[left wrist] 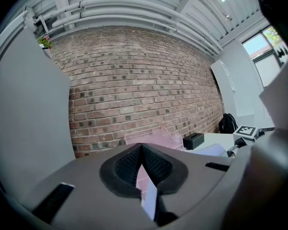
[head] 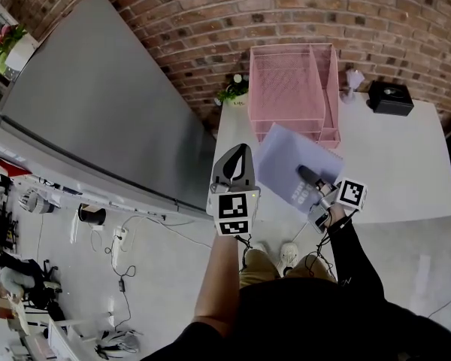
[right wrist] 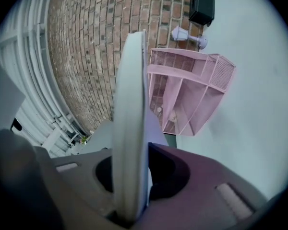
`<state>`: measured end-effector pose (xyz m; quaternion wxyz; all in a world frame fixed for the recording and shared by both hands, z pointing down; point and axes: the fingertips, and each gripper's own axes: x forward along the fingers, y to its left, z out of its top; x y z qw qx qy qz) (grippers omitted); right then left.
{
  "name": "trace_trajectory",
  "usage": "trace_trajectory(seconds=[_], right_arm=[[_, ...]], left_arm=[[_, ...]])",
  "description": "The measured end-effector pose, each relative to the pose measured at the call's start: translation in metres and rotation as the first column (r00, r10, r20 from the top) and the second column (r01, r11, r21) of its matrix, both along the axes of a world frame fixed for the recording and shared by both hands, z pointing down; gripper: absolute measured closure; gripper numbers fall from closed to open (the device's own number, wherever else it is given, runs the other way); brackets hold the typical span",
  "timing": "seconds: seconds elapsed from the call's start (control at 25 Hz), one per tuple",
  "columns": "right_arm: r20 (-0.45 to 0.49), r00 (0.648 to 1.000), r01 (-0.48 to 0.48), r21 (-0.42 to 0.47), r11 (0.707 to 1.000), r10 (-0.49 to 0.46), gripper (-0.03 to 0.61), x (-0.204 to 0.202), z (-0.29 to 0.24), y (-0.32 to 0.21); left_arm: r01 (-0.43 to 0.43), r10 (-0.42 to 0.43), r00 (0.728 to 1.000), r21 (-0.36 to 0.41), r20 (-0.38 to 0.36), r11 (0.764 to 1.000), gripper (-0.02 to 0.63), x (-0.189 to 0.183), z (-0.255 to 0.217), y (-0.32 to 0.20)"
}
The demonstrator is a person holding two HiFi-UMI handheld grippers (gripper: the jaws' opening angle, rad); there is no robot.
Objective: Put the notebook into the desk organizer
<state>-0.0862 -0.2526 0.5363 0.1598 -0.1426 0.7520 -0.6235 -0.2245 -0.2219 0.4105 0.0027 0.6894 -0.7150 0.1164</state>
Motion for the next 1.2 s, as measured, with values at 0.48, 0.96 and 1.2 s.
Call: trace_trajectory(seconds=[0.48, 0.96, 1.2], right_arm=[[0.102, 0.951, -0.257, -0.265, 0.929, 0.292, 0.538, 0.031, 0.012, -0.052], [0.096, 0.894, -0.367, -0.401, 0.840, 0.437, 0.538, 0.019, 0.025, -0.066], [-0.024, 0.882, -0.440, -0.396, 0.806, 0.470, 0.538, 0.016, 0.050, -0.069]], left_arm=[[-0.017, 0.016, 1.000, 0.007, 0.008, 1.000, 0.604, -0.002, -0.006, -0.021], [-0.017, 0.017, 1.000, 0.008, 0.016, 1.000, 0.605, -0.013, -0.010, -0.035], [-0.026, 0.026, 1.000, 0.011, 0.010, 1.000, 0.604, -0.017, -0.010, -0.041]])
